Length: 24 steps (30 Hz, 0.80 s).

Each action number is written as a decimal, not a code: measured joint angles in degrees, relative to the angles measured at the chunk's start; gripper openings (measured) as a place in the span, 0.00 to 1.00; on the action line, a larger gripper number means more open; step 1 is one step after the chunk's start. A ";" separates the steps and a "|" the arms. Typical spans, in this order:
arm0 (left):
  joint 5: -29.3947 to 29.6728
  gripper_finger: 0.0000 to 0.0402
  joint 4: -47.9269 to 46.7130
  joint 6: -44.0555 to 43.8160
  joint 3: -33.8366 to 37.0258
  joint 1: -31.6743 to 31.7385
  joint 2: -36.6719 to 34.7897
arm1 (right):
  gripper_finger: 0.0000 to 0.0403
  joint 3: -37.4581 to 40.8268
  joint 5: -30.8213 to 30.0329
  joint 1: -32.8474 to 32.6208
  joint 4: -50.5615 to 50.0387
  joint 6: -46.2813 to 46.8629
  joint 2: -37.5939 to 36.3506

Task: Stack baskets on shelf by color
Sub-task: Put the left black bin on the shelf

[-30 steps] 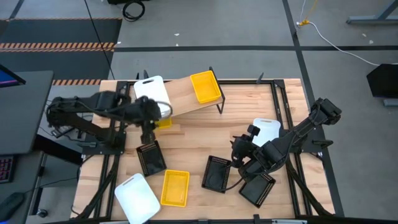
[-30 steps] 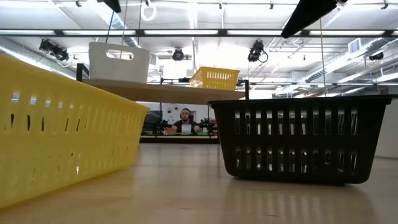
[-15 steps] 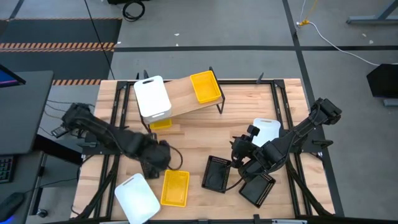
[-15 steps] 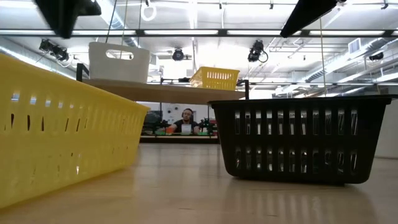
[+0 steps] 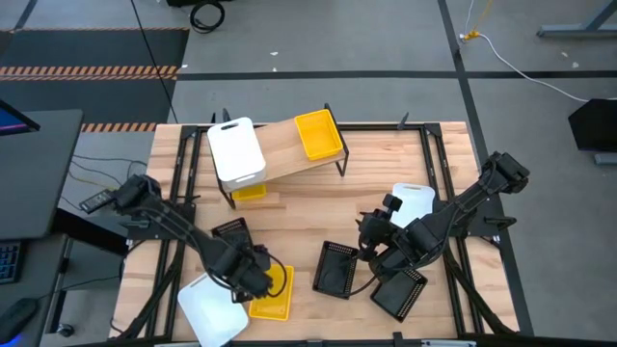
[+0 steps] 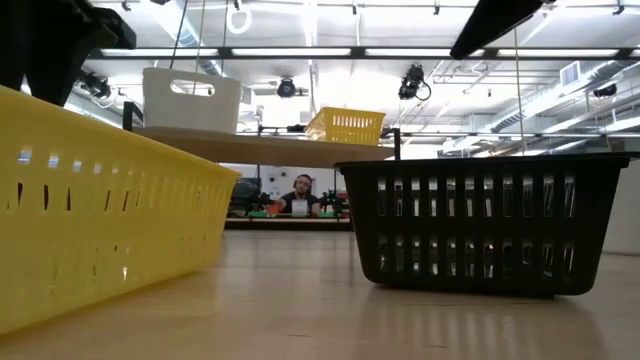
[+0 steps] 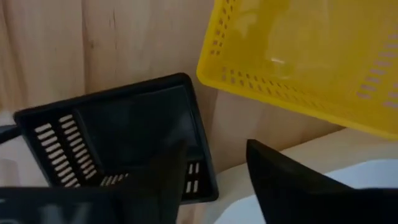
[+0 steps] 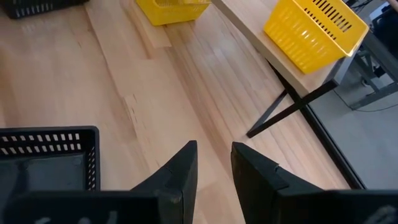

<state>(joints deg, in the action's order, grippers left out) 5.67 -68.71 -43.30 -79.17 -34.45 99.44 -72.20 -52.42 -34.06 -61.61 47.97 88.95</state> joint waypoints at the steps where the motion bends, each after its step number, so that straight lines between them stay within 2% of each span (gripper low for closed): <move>1: 0.02 0.49 0.26 -0.74 0.02 -0.32 0.00 | 0.26 0.00 0.02 0.00 0.05 0.00 0.00; 7: 1.14 0.60 1.36 -4.48 0.36 -1.70 -0.02 | 0.26 0.00 0.08 -0.11 0.50 0.02 0.00; 12: 0.92 0.61 2.70 -8.30 6.93 -1.93 -0.04 | 0.26 0.00 1.13 -0.11 1.75 -0.12 0.00; 14: 0.23 0.59 4.34 -8.84 10.46 -1.89 -0.04 | 0.26 0.00 1.48 -0.11 2.17 -0.13 0.00; 19: -2.12 0.53 15.82 -8.31 18.85 -1.47 -0.04 | 0.26 0.00 1.79 -0.11 2.95 -0.13 0.00; 24: -4.90 0.35 18.76 -8.56 22.95 -0.60 -0.04 | 0.26 0.00 3.29 -0.11 3.04 -0.11 0.00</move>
<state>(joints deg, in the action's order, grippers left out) 0.78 -49.95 -51.86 -56.23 -35.05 99.39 -72.20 -49.13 -34.17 -58.57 47.86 88.95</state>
